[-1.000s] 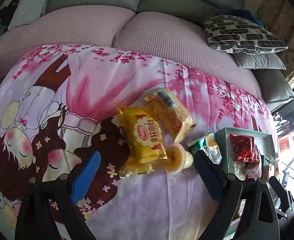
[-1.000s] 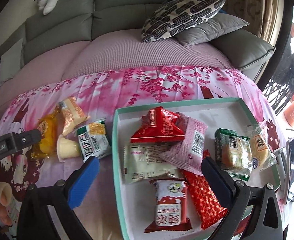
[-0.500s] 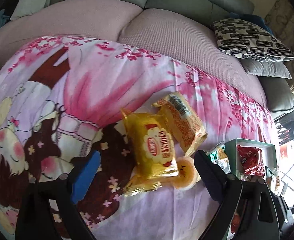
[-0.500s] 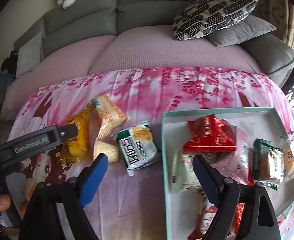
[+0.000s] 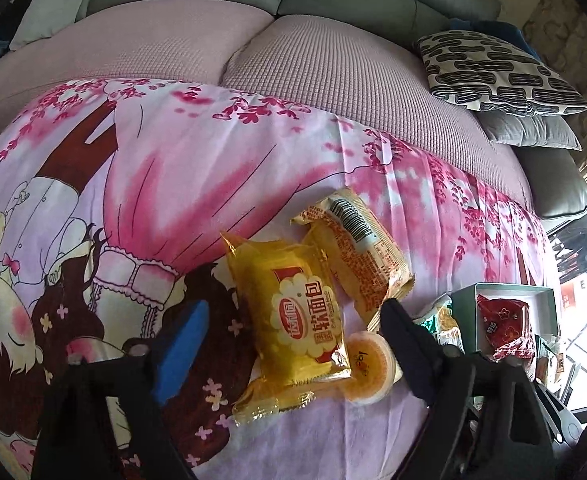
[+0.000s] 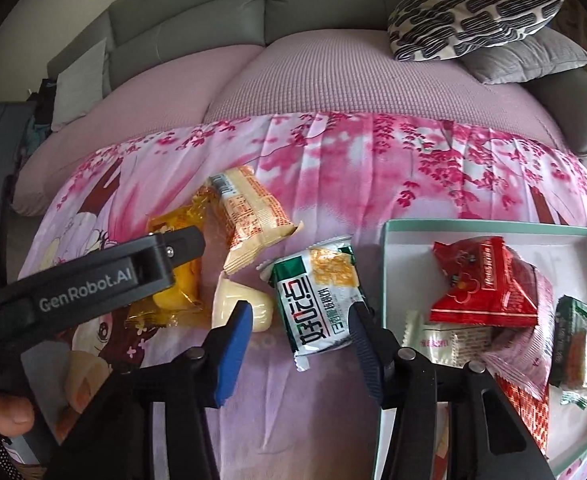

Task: Organize snacks
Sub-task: 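Grasp green-white cracker pack with right tool while left tool grasps yellow bread pack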

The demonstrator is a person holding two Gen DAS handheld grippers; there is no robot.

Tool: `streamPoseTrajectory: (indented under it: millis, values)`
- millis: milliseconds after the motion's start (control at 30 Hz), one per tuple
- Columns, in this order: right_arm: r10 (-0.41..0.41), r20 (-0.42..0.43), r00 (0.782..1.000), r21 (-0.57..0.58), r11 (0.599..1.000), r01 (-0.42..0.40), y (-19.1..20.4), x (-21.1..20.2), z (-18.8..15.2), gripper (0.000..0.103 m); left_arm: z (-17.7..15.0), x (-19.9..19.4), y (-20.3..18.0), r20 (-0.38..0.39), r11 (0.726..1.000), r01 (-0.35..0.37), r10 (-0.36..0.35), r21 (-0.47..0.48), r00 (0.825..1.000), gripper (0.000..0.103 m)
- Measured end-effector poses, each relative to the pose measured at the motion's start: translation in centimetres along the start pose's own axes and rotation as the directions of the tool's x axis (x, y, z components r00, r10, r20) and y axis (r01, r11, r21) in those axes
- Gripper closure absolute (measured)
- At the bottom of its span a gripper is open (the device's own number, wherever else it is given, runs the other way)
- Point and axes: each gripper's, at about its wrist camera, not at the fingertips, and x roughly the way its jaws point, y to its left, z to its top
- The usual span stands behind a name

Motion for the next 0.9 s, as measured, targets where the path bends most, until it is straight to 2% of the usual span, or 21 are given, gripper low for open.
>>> streamPoseTrajectory:
  millis: [67, 133, 400, 533, 900]
  values:
    - [0.0, -0.005, 1.0, -0.007, 1.0, -0.001, 0.1, 0.5, 0.1, 0.05, 0.0, 0.3, 0.0, -0.005, 1.0, 0.003, -0.003, -0.001, 1.0, 0.02]
    - [0.0, -0.012, 1.0, -0.011, 1.0, 0.0, 0.2, 0.9, 0.3, 0.053, 0.0, 0.5, 0.0, -0.007, 1.0, 0.006, -0.006, 0.001, 1.0, 0.03]
    - [-0.01, -0.019, 1.0, -0.01, 1.0, 0.01, -0.2, 2.1, 1.3, 0.054, -0.1, 1.5, 0.4, -0.016, 1.0, 0.005, -0.005, -0.004, 1.0, 0.051]
    - [-0.008, -0.015, 1.0, 0.001, 1.0, 0.008, -0.6, 2.5, 1.7, 0.054, 0.0, 1.7, 0.7, -0.012, 1.0, 0.01, -0.01, -0.013, 1.0, 0.057]
    - [0.032, -0.002, 1.0, 0.048, 0.998, -0.031, -1.9, 3.0, 2.2, 0.053, 0.0, 1.8, 0.1, -0.021, 1.0, -0.009, 0.009, 0.011, 1.0, 0.059]
